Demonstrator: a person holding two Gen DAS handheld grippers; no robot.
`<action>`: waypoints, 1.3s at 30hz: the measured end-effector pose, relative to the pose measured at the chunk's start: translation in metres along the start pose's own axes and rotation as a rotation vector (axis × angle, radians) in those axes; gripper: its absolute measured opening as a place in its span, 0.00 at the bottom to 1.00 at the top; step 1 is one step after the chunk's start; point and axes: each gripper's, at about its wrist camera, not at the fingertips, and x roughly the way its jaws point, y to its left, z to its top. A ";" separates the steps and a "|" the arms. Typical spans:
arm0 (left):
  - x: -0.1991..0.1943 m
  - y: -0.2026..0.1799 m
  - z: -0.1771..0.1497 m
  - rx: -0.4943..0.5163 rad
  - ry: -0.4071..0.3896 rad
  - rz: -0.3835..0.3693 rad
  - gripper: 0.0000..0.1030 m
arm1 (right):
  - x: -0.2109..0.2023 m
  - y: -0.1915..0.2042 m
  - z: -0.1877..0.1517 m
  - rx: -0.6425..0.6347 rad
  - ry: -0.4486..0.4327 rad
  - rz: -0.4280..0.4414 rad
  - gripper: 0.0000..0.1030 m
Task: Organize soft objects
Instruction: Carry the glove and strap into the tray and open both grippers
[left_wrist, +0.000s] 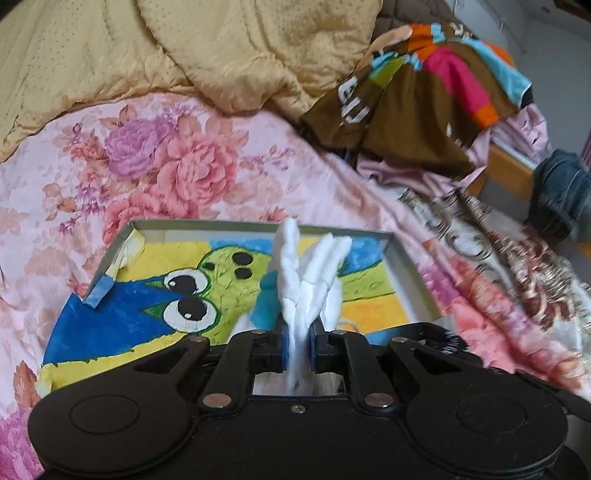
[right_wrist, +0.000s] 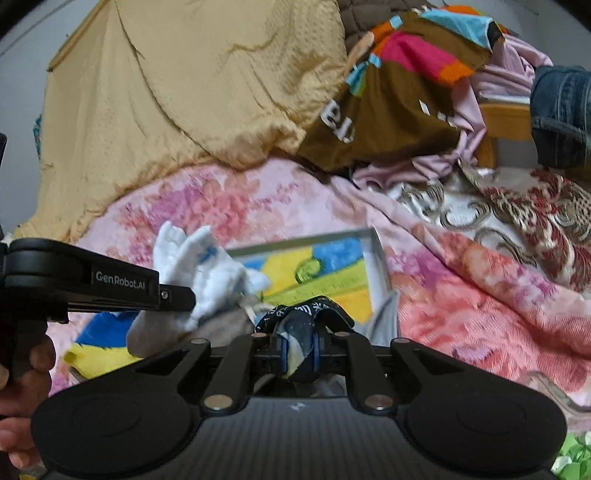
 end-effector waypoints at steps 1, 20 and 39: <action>0.004 0.000 -0.002 0.001 0.007 0.008 0.11 | 0.001 0.000 -0.001 0.000 0.009 -0.005 0.17; -0.013 0.001 -0.016 -0.001 0.016 -0.075 0.55 | -0.042 0.006 -0.011 0.005 -0.015 -0.073 0.81; -0.097 0.016 -0.051 0.054 -0.120 -0.054 0.67 | -0.143 0.032 -0.024 -0.031 -0.176 -0.167 0.97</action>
